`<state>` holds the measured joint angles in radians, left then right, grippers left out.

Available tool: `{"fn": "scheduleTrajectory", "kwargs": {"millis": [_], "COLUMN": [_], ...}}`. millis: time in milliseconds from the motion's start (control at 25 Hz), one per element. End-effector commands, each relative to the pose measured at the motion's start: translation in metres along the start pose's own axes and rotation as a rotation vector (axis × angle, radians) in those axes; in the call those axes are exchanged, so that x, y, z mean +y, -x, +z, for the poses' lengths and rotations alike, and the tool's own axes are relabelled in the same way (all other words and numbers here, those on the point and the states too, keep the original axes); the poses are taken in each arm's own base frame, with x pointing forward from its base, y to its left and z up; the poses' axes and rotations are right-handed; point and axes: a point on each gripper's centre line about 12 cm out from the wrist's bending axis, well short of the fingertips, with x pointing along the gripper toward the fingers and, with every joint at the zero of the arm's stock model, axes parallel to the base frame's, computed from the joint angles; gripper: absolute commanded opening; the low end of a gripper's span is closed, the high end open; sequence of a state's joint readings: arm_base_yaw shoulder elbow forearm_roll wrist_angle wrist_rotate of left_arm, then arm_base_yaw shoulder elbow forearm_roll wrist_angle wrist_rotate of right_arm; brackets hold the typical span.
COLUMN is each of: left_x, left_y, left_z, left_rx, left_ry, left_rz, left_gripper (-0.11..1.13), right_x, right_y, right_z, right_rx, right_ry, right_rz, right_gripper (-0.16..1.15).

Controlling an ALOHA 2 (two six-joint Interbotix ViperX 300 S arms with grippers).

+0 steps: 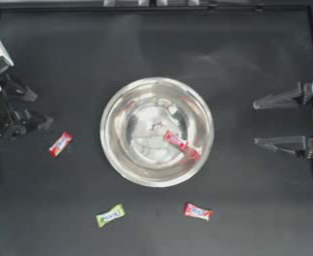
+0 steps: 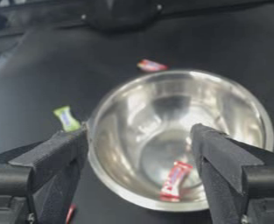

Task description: Put candies in bowl

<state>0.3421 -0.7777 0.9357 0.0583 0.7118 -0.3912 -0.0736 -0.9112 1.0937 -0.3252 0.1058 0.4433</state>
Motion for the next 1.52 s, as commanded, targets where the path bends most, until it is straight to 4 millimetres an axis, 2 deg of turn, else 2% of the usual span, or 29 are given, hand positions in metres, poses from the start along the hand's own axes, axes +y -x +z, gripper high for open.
{"fn": "scheduleTrajectory", "kwargs": {"millis": [40, 240, 440, 1040, 1520], "left_x": [-0.004, -0.002, -0.004, -0.01, -0.018], "left_y": [0.001, -0.019, -0.033, -0.068, -0.092], "left_z": [0.002, -0.01, -0.011, -0.027, -0.04], "left_rx": [0.011, 0.108, 0.164, 0.303, 0.354], "left_ry": [0.035, 0.077, 0.077, 0.122, 0.085], "left_rz": [0.008, 0.046, 0.067, 0.095, 0.136], "left_gripper": [1.02, 1.02, 1.03, 1.02, 1.02], "right_x": [0.001, 0.001, 0.001, 0.001, 0.001], "right_y": [-0.001, -0.004, -0.008, -0.008, -0.008], "right_z": [0.004, 0.003, 0.001, 0.0, 0.001], "right_rx": [-0.009, 0.003, 0.019, 0.019, 0.018], "right_ry": [-0.002, -0.006, -0.005, -0.008, -0.008], "right_rz": [0.002, 0.001, -0.001, 0.001, 0.001], "right_gripper": [0.98, 0.98, 0.98, 0.98, 0.98]}}
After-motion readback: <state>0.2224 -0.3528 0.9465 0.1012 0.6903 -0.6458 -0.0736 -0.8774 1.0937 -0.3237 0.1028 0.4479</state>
